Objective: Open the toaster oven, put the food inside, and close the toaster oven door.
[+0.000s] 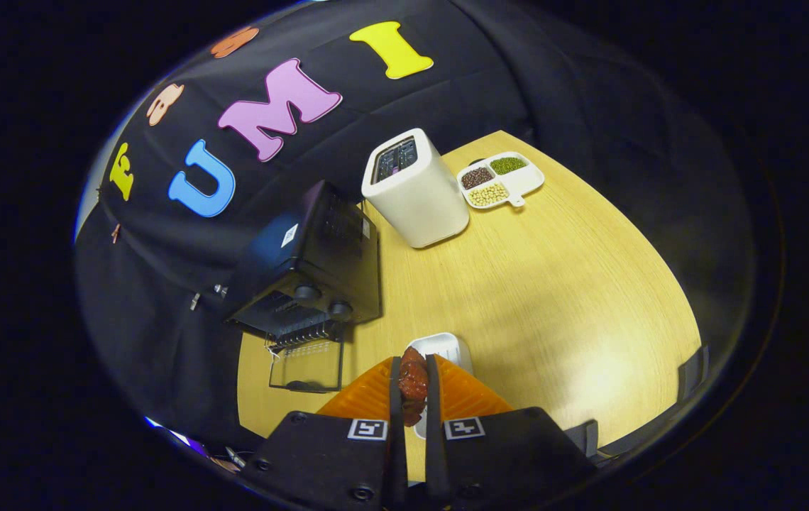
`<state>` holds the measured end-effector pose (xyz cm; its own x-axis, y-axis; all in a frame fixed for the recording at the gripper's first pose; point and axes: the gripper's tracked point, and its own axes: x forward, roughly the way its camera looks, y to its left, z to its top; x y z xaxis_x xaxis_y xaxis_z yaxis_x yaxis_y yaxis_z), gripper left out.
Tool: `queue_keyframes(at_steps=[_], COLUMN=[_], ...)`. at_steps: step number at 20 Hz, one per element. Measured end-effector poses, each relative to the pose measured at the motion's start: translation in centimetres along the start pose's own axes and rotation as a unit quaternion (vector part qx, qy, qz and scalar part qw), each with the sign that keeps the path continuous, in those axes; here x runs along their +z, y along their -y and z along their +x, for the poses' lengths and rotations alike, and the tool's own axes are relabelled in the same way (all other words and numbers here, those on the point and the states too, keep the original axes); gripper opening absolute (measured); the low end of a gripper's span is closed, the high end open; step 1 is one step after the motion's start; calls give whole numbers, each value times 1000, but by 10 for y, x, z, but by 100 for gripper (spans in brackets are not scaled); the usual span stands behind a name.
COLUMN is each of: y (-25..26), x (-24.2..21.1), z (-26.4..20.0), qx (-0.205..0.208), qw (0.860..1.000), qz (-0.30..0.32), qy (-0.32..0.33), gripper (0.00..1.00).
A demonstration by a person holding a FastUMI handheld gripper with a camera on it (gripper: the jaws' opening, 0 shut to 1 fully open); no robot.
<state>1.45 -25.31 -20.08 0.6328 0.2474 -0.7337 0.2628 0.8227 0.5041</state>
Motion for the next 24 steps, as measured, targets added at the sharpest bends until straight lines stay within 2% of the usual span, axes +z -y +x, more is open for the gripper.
queue_keyframes(at_steps=[8,13,16,20,24], y=[-74,-116,-148,-187,-214], x=[-50,-97,-115,-115,-105], z=[-21,-18,-14,5,43], qx=[-5,3,24,64,80], qw=[997,996,996,993,990], qz=[56,70,72,85,92], qy=[46,49,45,60,76], gripper=[14,14,14,14,14])
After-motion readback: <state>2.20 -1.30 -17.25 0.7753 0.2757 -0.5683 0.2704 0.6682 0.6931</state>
